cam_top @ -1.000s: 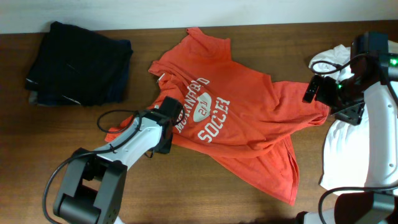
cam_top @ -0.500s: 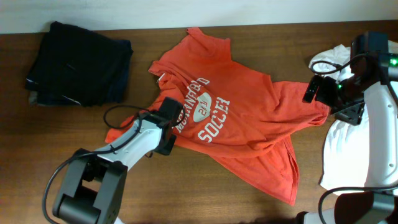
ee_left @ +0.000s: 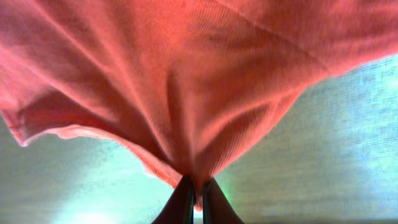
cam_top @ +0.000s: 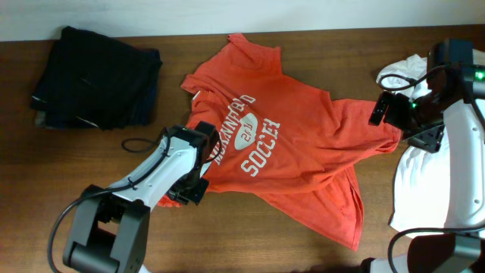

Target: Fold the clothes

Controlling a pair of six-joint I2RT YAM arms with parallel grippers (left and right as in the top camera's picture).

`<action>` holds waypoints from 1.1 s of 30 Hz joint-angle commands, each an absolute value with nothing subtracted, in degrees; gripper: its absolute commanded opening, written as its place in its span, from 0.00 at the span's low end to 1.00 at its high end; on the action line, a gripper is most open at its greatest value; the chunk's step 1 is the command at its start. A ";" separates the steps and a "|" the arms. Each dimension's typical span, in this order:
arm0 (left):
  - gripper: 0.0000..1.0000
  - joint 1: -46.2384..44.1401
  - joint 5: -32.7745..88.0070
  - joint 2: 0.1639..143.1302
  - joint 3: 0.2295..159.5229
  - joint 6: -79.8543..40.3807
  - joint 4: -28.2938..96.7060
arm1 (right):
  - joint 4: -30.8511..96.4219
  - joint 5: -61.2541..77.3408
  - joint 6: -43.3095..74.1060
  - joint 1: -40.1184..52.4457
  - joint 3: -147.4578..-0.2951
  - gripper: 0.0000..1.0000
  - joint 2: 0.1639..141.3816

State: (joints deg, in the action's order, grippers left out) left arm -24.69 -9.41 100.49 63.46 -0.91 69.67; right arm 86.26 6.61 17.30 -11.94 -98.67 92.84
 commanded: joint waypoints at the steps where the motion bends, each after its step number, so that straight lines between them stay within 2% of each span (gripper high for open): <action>1: 0.11 -24.60 -7.62 100.25 63.92 -0.82 71.72 | 86.28 6.90 16.93 -11.64 -99.18 0.98 92.20; 3: 0.21 -24.60 -4.91 100.25 63.92 -0.78 73.03 | 86.28 6.90 16.93 -11.64 -99.18 0.98 92.20; 7: 0.21 -23.57 -4.27 100.25 66.26 -4.14 73.63 | 86.28 6.90 16.93 -11.64 -99.18 0.98 92.20; 9: 0.25 -17.93 -4.27 100.25 71.44 -6.15 69.65 | 86.28 6.90 16.93 -11.64 -99.18 0.98 92.20; 10: 0.17 -14.81 -4.25 100.29 71.31 -7.22 66.54 | 86.28 6.90 16.93 -11.64 -99.18 0.98 92.20; 11: 0.05 -11.92 -4.25 100.38 70.96 -8.32 64.62 | 86.28 6.90 16.93 -11.64 -99.18 0.98 92.20; 13: 0.00 -5.93 -4.25 100.38 69.67 -8.32 61.08 | 86.28 6.90 16.93 -11.64 -99.18 0.98 92.20; 16: 0.00 -0.43 -3.25 100.38 63.92 -8.32 55.27 | 86.28 6.90 16.93 -11.64 -99.18 0.98 92.20; 20: 0.01 0.58 -7.38 100.38 53.12 -8.95 45.87 | 86.28 6.90 16.93 -11.64 -99.18 0.98 92.20; 24: 0.02 6.42 -9.52 100.38 45.84 -11.20 40.10 | 86.28 6.90 16.93 -11.64 -99.18 0.98 92.20; 28: 0.01 16.75 -10.35 100.38 41.10 -15.59 40.07 | 86.28 6.90 16.93 -11.64 -99.18 0.98 92.20; 33: 0.01 25.32 -10.33 100.38 41.08 -21.85 43.86 | 86.28 6.90 16.93 -11.64 -99.18 0.98 92.20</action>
